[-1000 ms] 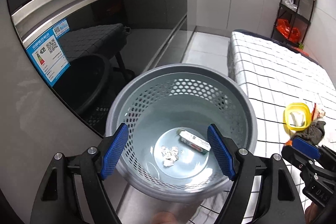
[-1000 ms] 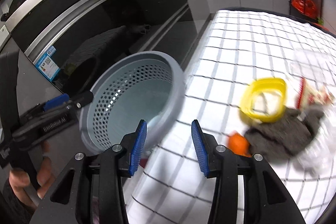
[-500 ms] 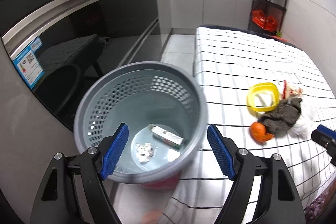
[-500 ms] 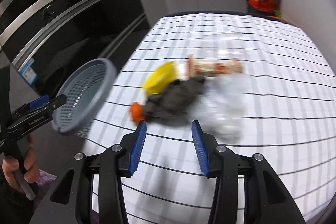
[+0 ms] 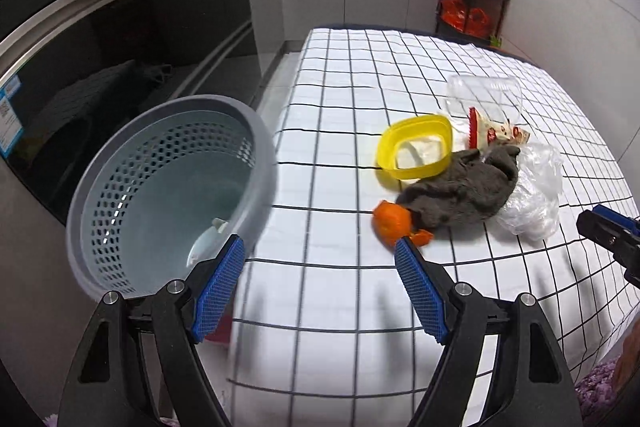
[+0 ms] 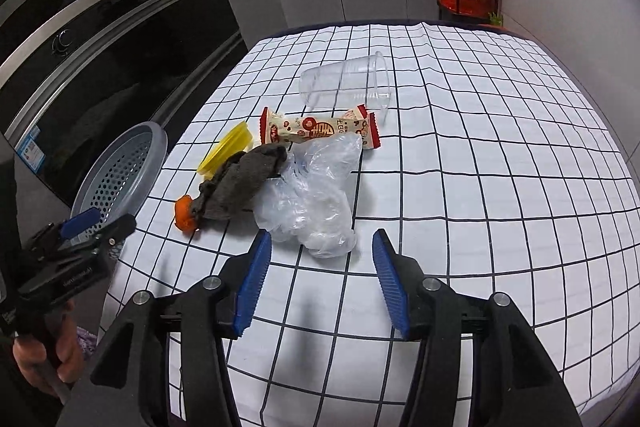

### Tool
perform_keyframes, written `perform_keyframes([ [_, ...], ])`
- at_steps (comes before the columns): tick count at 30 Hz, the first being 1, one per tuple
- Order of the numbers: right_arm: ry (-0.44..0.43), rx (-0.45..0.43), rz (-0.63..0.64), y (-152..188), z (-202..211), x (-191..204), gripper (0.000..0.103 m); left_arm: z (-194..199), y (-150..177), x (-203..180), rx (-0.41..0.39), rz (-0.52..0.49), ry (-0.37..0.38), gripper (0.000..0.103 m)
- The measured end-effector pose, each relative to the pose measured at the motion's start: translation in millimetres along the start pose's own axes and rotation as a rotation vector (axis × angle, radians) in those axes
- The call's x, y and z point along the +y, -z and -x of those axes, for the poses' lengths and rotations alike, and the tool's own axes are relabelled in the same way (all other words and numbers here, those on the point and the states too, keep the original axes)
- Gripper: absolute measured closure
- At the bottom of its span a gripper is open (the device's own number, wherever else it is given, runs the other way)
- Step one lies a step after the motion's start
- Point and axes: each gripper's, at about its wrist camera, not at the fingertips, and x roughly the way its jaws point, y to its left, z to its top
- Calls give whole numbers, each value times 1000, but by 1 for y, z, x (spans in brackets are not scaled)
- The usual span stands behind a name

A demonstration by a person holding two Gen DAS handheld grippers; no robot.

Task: Collect trash
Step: 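Move the right gripper to the clear plastic bag and grasp it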

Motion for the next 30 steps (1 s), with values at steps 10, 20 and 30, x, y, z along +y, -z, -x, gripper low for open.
perform_keyframes([
  [10, -22, 23, 20, -14, -27, 7, 37, -8, -7, -12, -20, -7, -23, 24],
  [20, -10, 46, 29, -22, -51, 12, 36, -18, -9, -12, 1, -3, -22, 24],
  [30, -4, 35, 5, -10, -32, 5, 81, -21, -9, -11, 11, 3, -14, 24],
])
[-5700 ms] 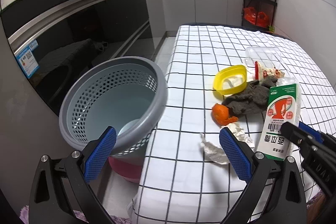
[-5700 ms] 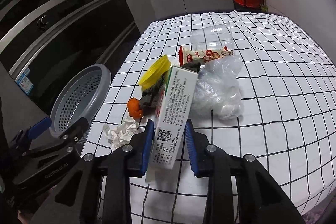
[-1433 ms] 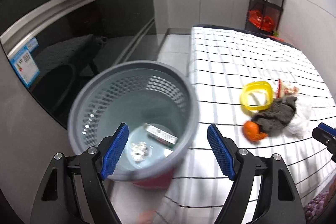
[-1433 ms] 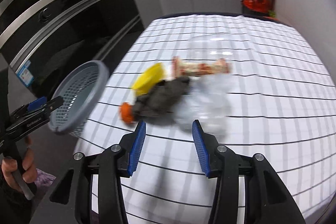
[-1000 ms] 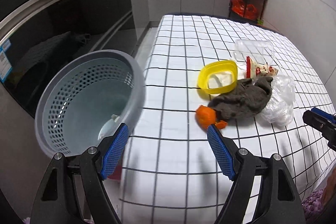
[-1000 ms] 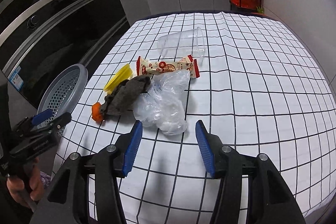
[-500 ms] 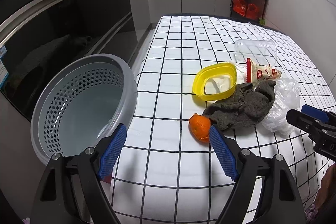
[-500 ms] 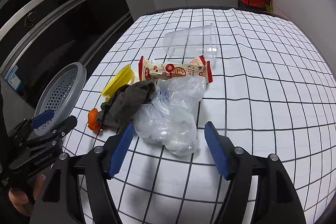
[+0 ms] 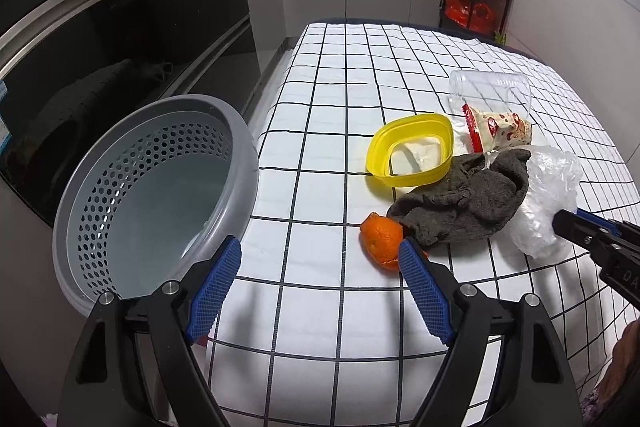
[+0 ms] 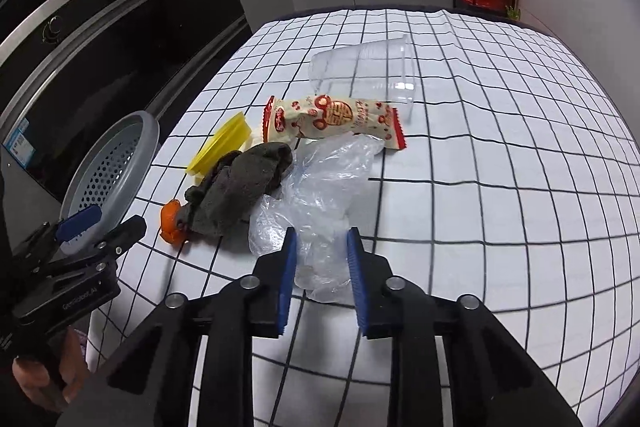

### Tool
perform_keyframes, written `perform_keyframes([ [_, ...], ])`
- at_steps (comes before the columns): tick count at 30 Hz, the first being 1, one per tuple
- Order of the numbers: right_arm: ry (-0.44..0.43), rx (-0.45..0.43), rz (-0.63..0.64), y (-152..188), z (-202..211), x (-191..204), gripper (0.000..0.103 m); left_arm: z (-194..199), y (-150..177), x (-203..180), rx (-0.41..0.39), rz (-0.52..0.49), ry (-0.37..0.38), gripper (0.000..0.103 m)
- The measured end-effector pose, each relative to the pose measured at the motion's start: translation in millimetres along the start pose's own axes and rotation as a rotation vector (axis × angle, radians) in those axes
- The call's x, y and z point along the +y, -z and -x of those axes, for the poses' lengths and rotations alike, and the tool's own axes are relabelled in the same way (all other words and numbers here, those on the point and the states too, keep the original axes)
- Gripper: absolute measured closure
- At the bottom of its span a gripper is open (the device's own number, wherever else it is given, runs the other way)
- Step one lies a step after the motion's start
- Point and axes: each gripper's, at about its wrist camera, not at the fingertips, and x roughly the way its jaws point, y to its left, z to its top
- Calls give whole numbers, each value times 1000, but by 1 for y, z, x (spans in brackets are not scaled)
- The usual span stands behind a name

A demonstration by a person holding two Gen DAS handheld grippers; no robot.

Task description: Collect trash

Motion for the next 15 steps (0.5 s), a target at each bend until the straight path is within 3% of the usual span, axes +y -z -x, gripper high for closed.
perform_keyframes([
  [15, -17, -129, -175, 10, 53, -43, 82, 0, 5, -8, 2, -22, 11, 21],
])
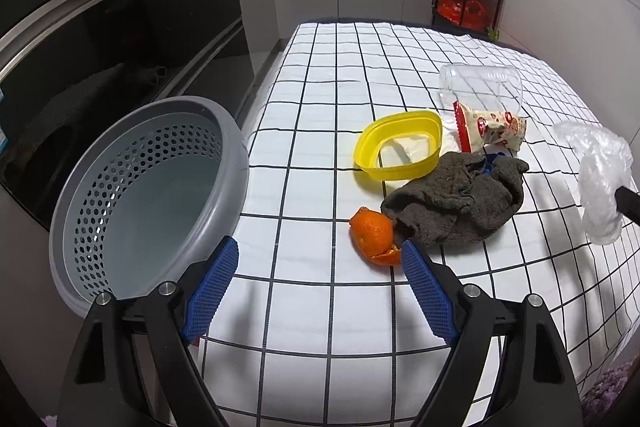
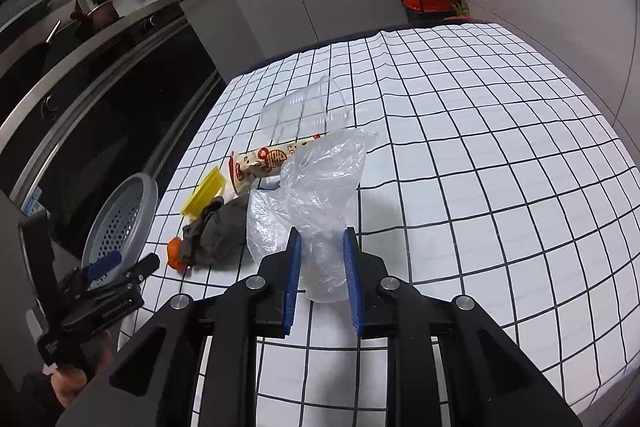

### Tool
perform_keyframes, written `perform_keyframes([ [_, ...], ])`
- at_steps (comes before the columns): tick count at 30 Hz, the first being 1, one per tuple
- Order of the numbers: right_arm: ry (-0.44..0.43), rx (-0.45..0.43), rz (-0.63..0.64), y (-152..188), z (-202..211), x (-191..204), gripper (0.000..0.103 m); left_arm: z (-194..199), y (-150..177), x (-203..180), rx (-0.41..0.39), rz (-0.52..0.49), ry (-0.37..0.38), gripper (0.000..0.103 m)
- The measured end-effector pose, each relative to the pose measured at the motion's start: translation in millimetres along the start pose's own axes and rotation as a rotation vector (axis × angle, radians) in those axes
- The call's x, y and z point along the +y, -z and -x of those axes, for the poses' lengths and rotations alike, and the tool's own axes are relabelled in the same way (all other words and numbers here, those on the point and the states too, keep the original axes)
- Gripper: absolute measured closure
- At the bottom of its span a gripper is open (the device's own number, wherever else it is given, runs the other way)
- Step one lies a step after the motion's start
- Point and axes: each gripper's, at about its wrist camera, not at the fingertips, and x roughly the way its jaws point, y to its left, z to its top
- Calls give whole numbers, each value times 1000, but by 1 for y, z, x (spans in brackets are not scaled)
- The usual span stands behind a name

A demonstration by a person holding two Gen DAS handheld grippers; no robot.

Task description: Collect trash

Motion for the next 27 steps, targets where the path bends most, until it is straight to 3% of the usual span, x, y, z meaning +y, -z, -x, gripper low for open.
perform_keyframes([
  [11, -41, 16, 15, 0, -3, 9, 82, -21, 5, -4, 57, 18, 30, 21],
  [18, -52, 18, 21, 1, -4, 9, 82, -27, 2, -8, 54, 40, 71, 24],
  [24, -56, 23, 25, 1, -5, 10, 82, -26, -2, -7, 44, 47, 122, 60],
  [26, -57, 23, 27, 1, -5, 10, 82, -25, -2, -7, 45, 43, 144, 81],
  [27, -58, 22, 28, 1, -4, 10, 82, -24, -2, -8, 44, 37, 152, 84],
])
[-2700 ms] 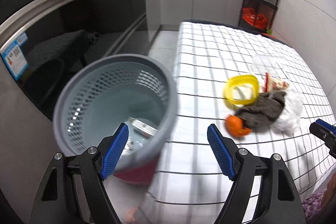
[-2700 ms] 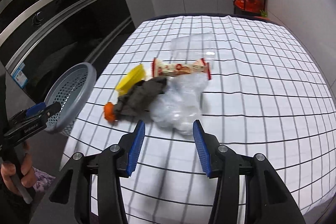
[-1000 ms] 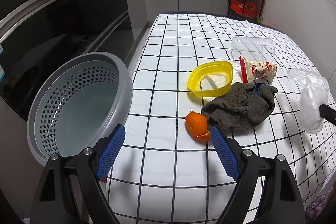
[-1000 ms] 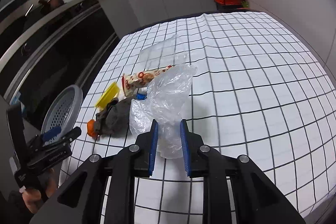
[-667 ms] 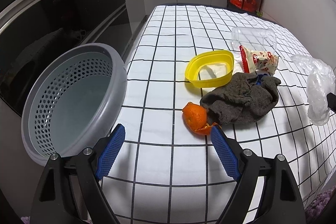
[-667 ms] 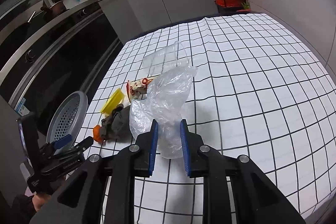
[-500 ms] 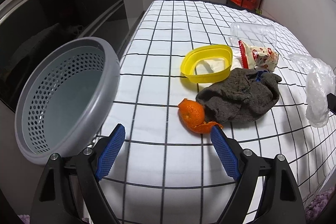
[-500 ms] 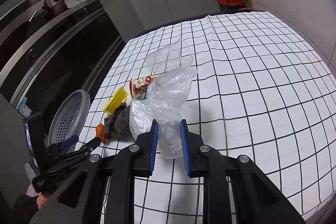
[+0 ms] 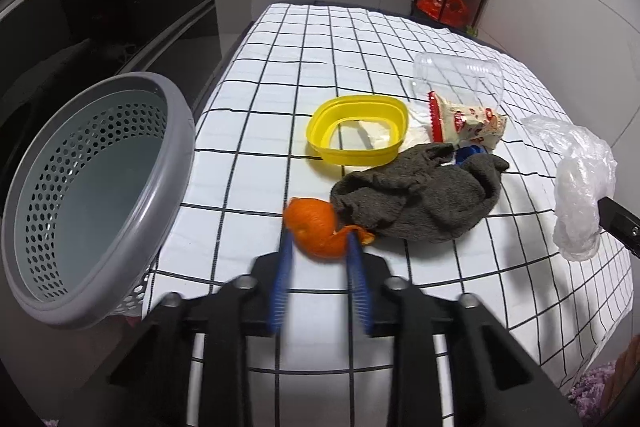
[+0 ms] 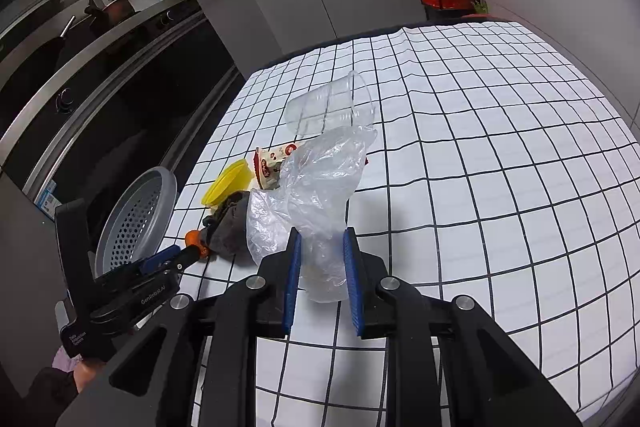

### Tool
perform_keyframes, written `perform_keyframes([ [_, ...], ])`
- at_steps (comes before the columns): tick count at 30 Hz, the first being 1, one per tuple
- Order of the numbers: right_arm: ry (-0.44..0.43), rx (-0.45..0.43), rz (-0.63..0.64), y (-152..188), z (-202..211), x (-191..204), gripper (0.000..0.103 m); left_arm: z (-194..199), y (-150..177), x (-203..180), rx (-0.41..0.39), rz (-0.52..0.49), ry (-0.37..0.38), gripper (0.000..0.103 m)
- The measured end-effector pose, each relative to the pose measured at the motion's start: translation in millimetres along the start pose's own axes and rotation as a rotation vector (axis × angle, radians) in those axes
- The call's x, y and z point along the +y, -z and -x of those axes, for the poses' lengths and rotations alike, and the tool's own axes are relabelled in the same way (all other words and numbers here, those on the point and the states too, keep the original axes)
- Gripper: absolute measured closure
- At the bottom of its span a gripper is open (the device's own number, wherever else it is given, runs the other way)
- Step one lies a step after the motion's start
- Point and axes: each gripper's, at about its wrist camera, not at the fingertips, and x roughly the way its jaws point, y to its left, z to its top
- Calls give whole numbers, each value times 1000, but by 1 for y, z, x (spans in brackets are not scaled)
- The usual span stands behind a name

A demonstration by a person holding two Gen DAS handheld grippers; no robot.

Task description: Collect trash

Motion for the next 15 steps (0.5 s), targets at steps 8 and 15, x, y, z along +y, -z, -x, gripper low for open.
perform_keyframes([
  [8, -8, -2, 2, -1, 0, 1, 82, 9, 0, 2, -20, -15, 21, 102],
  [15, -15, 0, 9, -2, 1, 1, 82, 21, -1, 5, -47, -24, 21, 102],
])
